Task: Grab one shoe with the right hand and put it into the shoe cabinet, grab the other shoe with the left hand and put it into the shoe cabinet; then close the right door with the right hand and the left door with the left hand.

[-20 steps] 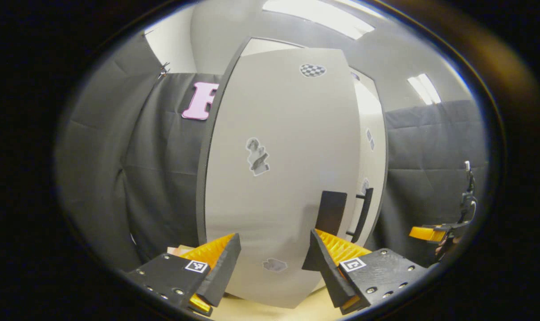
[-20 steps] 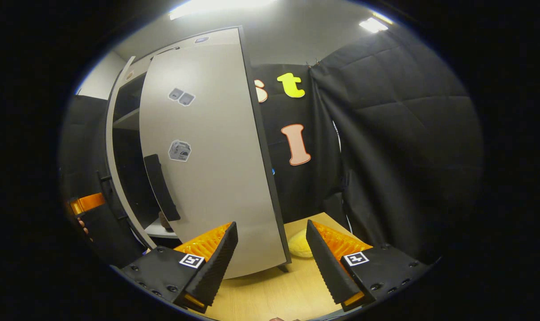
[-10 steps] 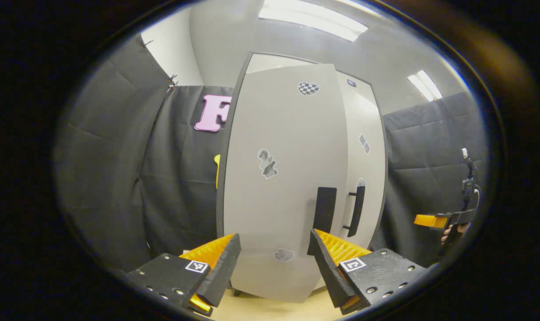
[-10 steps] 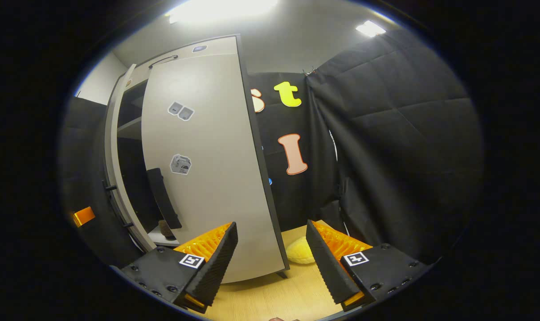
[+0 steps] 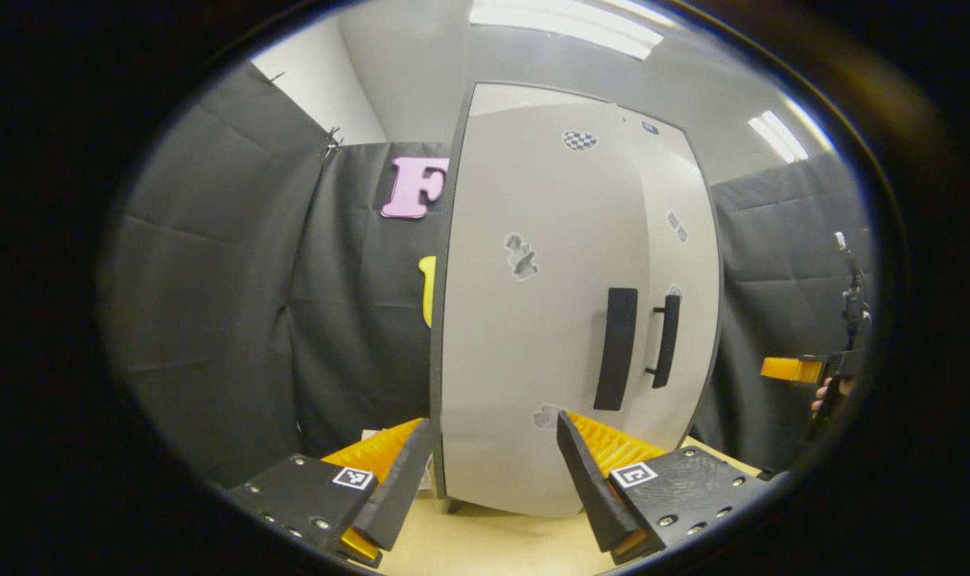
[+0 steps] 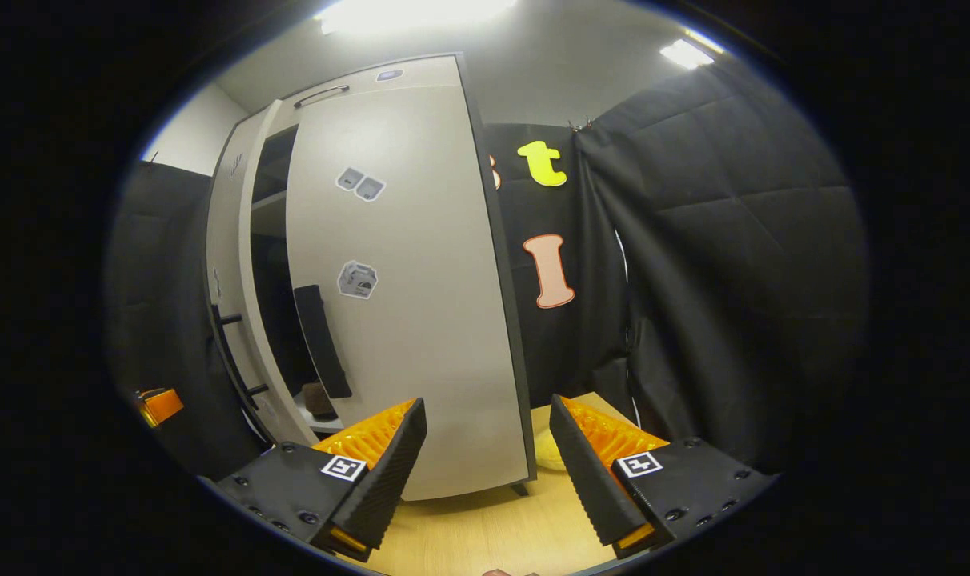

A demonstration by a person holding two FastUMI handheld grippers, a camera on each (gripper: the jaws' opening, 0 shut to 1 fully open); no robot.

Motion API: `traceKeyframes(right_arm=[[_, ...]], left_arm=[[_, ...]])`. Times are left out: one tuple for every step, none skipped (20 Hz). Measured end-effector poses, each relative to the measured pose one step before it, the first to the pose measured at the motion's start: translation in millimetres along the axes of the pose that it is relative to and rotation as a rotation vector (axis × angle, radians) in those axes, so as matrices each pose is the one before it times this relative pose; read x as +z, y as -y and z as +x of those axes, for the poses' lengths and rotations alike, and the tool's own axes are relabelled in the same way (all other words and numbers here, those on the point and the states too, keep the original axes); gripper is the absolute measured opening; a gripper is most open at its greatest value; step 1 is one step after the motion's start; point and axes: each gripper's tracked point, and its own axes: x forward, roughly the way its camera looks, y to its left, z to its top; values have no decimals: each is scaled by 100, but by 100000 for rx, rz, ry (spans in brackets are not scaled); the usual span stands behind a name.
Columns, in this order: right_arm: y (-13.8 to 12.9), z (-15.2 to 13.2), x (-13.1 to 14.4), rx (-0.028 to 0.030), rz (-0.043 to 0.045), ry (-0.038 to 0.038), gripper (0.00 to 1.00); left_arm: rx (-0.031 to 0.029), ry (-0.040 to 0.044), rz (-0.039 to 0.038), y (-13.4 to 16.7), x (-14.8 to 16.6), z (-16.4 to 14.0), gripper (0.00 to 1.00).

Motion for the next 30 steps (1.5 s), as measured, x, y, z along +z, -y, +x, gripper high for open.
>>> traceKeyframes(right_arm=[[-209, 56, -230, 848, -348, -194, 98], [-199, -60, -234, 730, -597, -457, 98], [-288, -45, -280, 1205, -842, -534, 92], [-246, 40, -169, 894, -842, -546, 92], [-165, -64, -221, 1061, -595, -381, 92], [-215, -65, -189, 1063, -359, -320, 98], [-293, 6, -235, 1052, -40, -298, 98], [-333, -36, -206, 1234, 166, -397, 98], [-251, -12, -232, 1224, 177, -267, 98], [-194, -36, -94, 928, 2, -36, 98], [-74, -23, -114, 388, 31, -96, 98], [-49, 3, -50, 448, 2, 67, 98], [9, 52, 8, 88, 88, 79, 98], [71, -32, 33, 60, 91, 197, 98], [46, 64, 145, -69, 183, 668, 98], [128, -11, 166, -221, 363, 598, 98], [60, -91, 109, -108, 440, 708, 98], [43, -22, 254, 104, 328, 977, 98], [101, 51, 242, -116, 150, 1097, 98], [95, 116, 233, -421, -477, 1084, 97], [96, 56, 90, -215, -482, 495, 97], [60, 29, 43, -51, -235, 16, 97], [10, -22, 0, 57, 75, -61, 97], [-12, -95, 100, 221, 157, 236, 97], [78, -1, 71, -495, 62, 253, 97], [57, -23, 115, -213, 132, 215, 97], [-167, 14, 116, 317, 254, 387, 97], [-100, -59, 172, 583, 185, 416, 97], [29, 15, 239, 207, -164, 545, 97], [279, -73, 288, -344, -402, 694, 97]], left_arm=[[1322, 996, 310, -232, 132, -181, 98], [1364, 1014, -205, -279, -4, -158, 98], [1105, 732, -688, -114, -13, -150, 98], [800, 468, -773, -63, -75, -177, 98], [1134, 99, -186, -210, -150, -23, 98], [1243, 224, 637, -151, -127, -249, 98], [1695, 246, 1181, -274, -109, -119, 98], [1534, 312, 1119, -197, -122, -252, 98], [1066, 511, 857, -147, 24, -149, 98], [509, -28, 774, 79, -216, 63, 98], [460, -450, 779, 81, -236, -88, 98], [661, -563, 892, -147, -225, 7, 98], [362, -536, 486, -18, -129, -114, 98], [-382, -359, 104, 216, -225, -136, 91], [-305, -14, 57, 151, -65, -1, 91], [101, -13, -212, 39, -49, -73, 91], [-403, -75, -247, 151, 37, -42, 91], [-465, 149, -116, 116, -12, -43, 91], [-675, 559, 206, 187, 225, 123, 91], [-294, 1043, 231, -8, 198, -56, 84], [-452, 944, 87, 32, 314, 49, 91], [-282, 622, -173, 113, 153, 194, 98], [-245, 161, -285, 111, 117, 209, 98], [-199, 52, -377, -32, 137, 36, 83], [-378, 59, -165, 66, 123, 182, 83], [-321, -105, 183, 29, 28, 175, 83], [94, -445, 529, -60, -113, 78, 83], [403, -204, 314, -54, -11, -103, 90], [-79, -337, -298, 71, -22, 62, 98], [-252, 147, -228, -37, 9, 55, 83]])
